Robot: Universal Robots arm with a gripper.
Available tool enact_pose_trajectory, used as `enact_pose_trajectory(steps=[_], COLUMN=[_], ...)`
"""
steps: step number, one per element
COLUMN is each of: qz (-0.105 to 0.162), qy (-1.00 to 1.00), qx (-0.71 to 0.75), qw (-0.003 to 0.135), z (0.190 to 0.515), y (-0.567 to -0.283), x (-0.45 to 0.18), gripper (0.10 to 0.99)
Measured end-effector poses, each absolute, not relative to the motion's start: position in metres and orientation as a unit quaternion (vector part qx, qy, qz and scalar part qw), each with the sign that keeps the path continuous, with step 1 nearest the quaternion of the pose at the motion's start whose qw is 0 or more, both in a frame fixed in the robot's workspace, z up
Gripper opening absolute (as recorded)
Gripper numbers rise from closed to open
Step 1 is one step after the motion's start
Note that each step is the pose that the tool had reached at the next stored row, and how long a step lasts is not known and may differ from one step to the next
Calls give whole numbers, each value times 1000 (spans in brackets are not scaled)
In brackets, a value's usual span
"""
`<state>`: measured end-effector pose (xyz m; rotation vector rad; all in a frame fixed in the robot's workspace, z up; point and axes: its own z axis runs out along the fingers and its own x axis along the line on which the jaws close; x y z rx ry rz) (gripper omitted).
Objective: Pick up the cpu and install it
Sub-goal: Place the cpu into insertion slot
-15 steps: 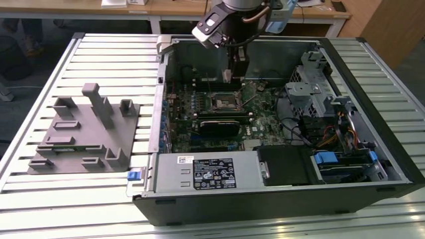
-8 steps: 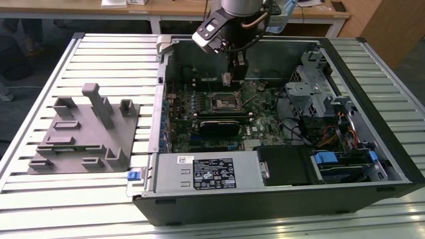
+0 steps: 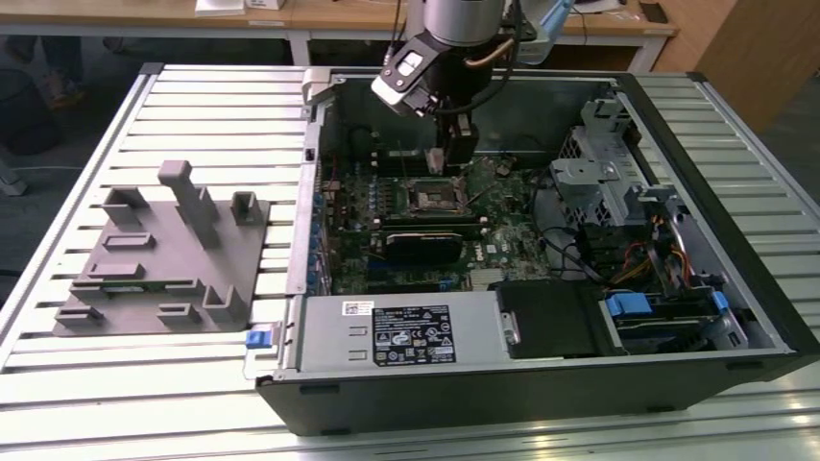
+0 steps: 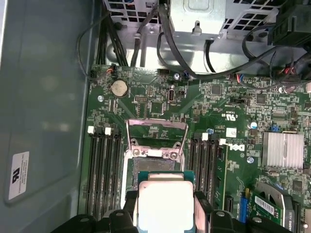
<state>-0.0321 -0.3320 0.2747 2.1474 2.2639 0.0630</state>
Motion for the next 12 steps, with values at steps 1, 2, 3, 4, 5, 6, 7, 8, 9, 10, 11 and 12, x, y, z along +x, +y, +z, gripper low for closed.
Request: enact_pose_trajectory(steps=[1,2,3,4,5,6,7,8,9,10,11,12], qz=[20,20,20,20,20,20,20,20,20,20,20,20], qy=[725,725,725,725,725,725,726,726,726,727,727,727], qx=[688,688,688,688,688,688,688,687,687,687,686,686], qw=[10,10,10,10,10,10,10,10,10,10,10,10], z=[274,273,273,273,272,271,270,269,268,266,265,263], y=[-332,-332,-332,-332,-332,-332,-332,-332,-332,-332,-332,-331], x=[-32,-32,-32,-32,-32,-32,-32,-32,-32,-32,-32,-32], gripper=[541,541,541,541,541,541,541,541,541,541,541,541])
